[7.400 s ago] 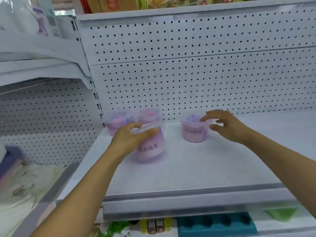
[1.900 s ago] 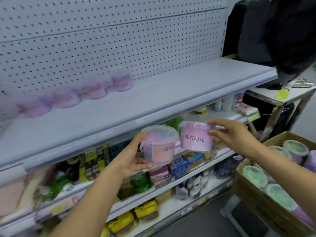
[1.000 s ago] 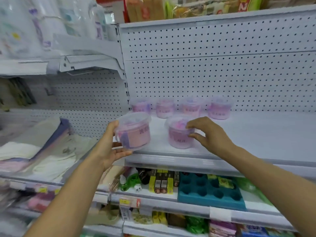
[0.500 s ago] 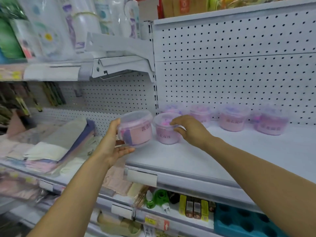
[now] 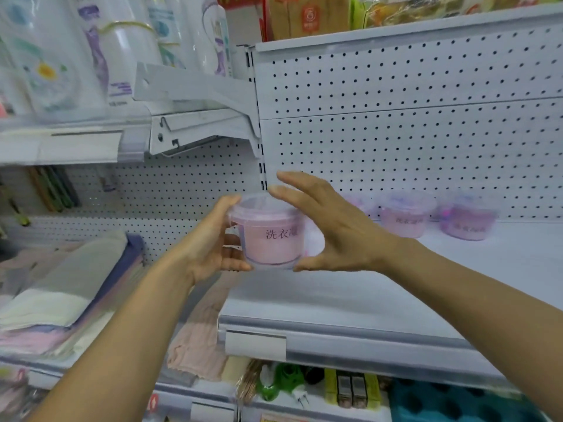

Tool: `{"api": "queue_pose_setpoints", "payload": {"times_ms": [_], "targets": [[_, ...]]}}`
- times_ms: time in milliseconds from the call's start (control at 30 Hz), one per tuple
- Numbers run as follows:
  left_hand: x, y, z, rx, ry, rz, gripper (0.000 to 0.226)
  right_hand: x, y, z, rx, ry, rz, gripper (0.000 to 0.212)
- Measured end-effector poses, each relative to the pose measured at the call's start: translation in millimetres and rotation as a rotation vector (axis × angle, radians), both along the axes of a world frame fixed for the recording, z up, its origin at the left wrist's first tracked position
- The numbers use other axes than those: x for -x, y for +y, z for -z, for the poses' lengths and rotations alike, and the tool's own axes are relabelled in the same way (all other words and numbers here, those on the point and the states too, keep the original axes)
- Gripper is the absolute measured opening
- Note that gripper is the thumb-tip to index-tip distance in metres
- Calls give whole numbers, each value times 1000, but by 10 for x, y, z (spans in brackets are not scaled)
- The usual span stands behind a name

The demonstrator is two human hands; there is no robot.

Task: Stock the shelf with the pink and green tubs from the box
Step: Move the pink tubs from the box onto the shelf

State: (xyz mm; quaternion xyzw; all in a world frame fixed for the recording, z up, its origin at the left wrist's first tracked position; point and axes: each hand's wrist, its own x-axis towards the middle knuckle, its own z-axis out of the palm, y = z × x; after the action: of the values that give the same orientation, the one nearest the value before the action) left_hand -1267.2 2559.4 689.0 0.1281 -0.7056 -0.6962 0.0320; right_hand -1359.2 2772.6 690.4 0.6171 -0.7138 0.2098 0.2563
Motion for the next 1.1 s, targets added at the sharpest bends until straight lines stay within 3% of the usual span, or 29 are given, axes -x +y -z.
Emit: {"api": "queue_pose_setpoints", "payload": {"times_ms": [67, 133, 267, 367, 567, 800, 1000, 1100], "targets": [[105, 122, -40, 13, -3, 64, 67, 6, 176, -15, 10, 106, 30, 84], [216, 232, -39, 117, 30, 35, 67, 41, 407, 54, 17, 125, 144, 82], [488, 245, 132, 703, 281, -208, 46, 217, 835, 295, -21, 48, 426, 88], [652, 167, 378, 931, 261, -49, 46, 324, 984, 513, -119, 101, 575, 86], [724, 163, 630, 1049, 329, -89, 34, 411, 827, 741, -167, 189, 603, 73], [774, 189, 677, 1115, 393, -112, 33, 597, 596, 846, -67, 3, 494, 44], [780, 144, 696, 1139, 413, -75, 33, 658, 604, 849, -56, -160, 473, 42], [775, 199, 678, 1294, 382, -93, 39, 563, 613, 778, -118, -166, 520, 48]]}}
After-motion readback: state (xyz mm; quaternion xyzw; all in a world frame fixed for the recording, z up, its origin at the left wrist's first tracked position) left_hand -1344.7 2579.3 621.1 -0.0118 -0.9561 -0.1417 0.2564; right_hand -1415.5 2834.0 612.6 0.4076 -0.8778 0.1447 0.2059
